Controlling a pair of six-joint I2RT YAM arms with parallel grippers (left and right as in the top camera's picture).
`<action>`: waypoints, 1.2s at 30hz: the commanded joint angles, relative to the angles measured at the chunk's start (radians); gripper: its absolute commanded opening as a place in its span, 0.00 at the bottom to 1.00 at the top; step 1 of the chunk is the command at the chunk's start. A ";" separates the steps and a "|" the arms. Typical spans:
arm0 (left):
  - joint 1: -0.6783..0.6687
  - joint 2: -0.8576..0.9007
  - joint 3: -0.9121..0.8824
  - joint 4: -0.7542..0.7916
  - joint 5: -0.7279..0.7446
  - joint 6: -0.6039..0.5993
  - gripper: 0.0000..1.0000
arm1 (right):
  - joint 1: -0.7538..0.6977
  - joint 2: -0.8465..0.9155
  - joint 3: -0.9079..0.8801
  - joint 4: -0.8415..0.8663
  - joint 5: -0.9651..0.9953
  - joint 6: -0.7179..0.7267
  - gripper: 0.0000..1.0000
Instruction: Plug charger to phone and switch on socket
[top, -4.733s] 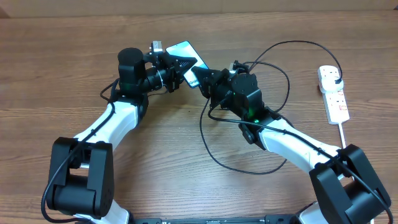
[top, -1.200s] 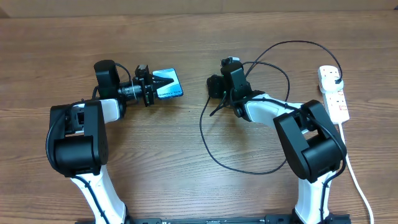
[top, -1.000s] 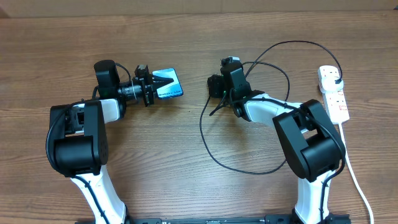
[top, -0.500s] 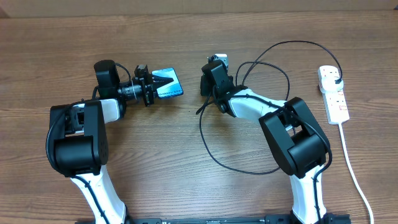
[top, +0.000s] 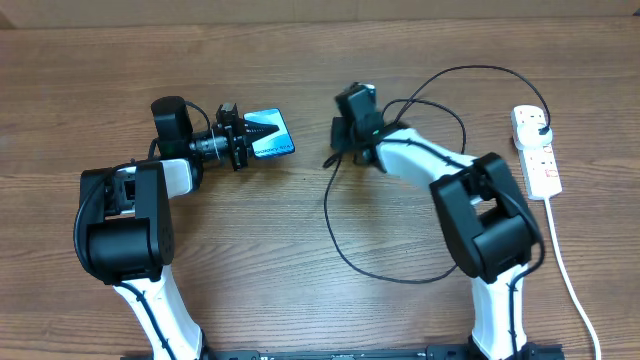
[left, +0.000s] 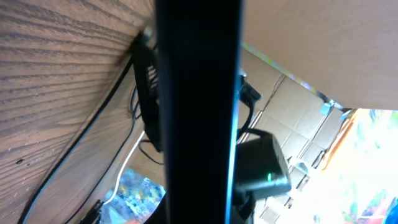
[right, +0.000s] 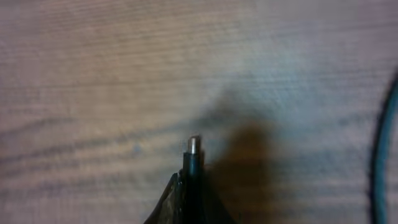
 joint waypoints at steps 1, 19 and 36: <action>-0.002 0.000 0.023 0.008 0.008 0.034 0.04 | -0.077 -0.087 -0.006 -0.101 -0.255 0.019 0.04; -0.122 0.000 0.023 0.114 0.004 0.136 0.05 | -0.177 -0.461 -0.223 -0.507 -1.055 -0.444 0.04; -0.143 0.000 0.023 0.273 0.008 0.115 0.04 | -0.244 -0.468 -0.474 -0.312 -1.561 -0.477 0.04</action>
